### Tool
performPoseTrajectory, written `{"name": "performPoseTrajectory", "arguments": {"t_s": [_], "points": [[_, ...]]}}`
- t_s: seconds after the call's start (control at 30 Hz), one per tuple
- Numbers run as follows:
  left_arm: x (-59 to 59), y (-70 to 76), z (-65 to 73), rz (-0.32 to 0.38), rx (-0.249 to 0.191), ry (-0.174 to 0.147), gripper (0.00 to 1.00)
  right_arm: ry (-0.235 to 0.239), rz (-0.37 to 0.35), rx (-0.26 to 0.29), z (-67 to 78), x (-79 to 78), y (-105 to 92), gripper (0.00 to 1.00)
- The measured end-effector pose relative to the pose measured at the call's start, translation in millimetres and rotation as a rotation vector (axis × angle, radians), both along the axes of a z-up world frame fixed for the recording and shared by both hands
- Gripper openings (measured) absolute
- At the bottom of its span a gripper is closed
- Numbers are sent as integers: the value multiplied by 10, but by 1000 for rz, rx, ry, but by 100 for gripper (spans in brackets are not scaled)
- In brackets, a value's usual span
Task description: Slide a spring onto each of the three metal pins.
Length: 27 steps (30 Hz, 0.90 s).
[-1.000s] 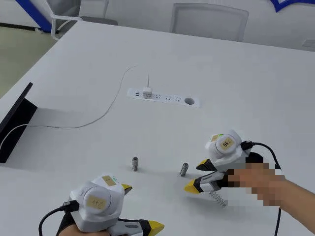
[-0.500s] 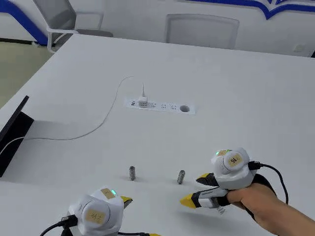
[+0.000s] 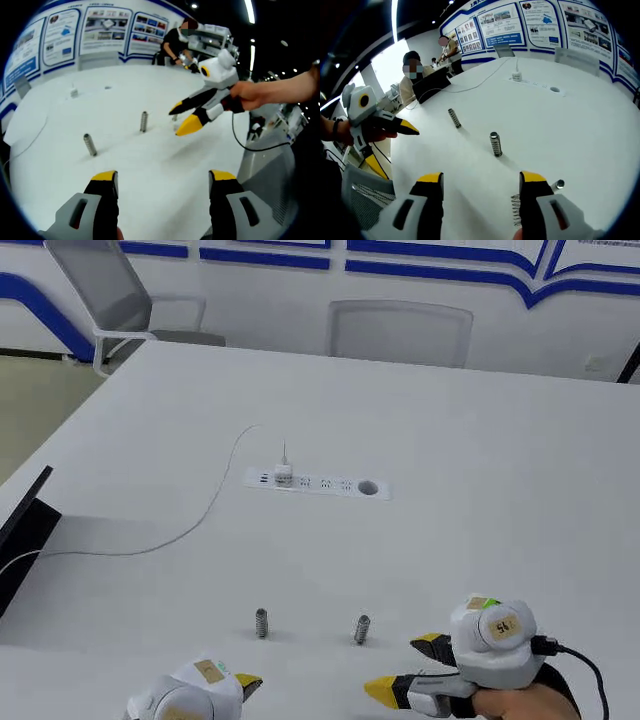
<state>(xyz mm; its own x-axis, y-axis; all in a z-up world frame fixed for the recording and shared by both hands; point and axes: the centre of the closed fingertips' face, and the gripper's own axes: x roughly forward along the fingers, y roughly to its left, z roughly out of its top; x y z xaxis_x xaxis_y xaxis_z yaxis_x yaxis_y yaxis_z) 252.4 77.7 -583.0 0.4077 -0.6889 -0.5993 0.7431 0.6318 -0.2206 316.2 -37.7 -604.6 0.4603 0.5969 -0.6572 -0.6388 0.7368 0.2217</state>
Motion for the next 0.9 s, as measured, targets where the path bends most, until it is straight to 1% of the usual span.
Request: {"name": "performPoseTrajectory", "arguments": {"t_s": [0.13, 0.27, 0.33, 0.43, 0.47, 0.5, 0.57, 0.7, 0.83, 0.9], "points": [[-6, -4, 4, 1, 3, -1, 75, -13, -23, 23, 56, -19, -29, 65], [-11, -15, 11, 8, -5, 4, 75, -22, -72, 91, 141, -28, -33, 67], [-11, -21, 15, 12, -9, 6, 75, -29, -73, 88, 146, -50, -45, 68], [-9, -32, 15, 9, -3, 4, 75, -26, -69, 85, 134, -78, -75, 69], [-7, -37, 19, 9, -5, 4, 75, -23, -76, 95, 141, -82, -87, 69], [-2, -43, 25, 9, -5, 4, 75, -25, -95, 122, 168, -79, -97, 69], [9, -52, 32, 11, -10, 4, 76, -23, -109, 141, 180, -95, -122, 69], [43, -53, 40, 17, -6, 0, 76, -22, -118, 136, 144, -169, -195, 71], [74, -54, 52, 23, -4, -3, 76, -16, -107, 116, 93, -277, -255, 72], [81, -61, 60, 24, -4, -5, 76, -20, -106, 115, 96, -306, -282, 73]]}}
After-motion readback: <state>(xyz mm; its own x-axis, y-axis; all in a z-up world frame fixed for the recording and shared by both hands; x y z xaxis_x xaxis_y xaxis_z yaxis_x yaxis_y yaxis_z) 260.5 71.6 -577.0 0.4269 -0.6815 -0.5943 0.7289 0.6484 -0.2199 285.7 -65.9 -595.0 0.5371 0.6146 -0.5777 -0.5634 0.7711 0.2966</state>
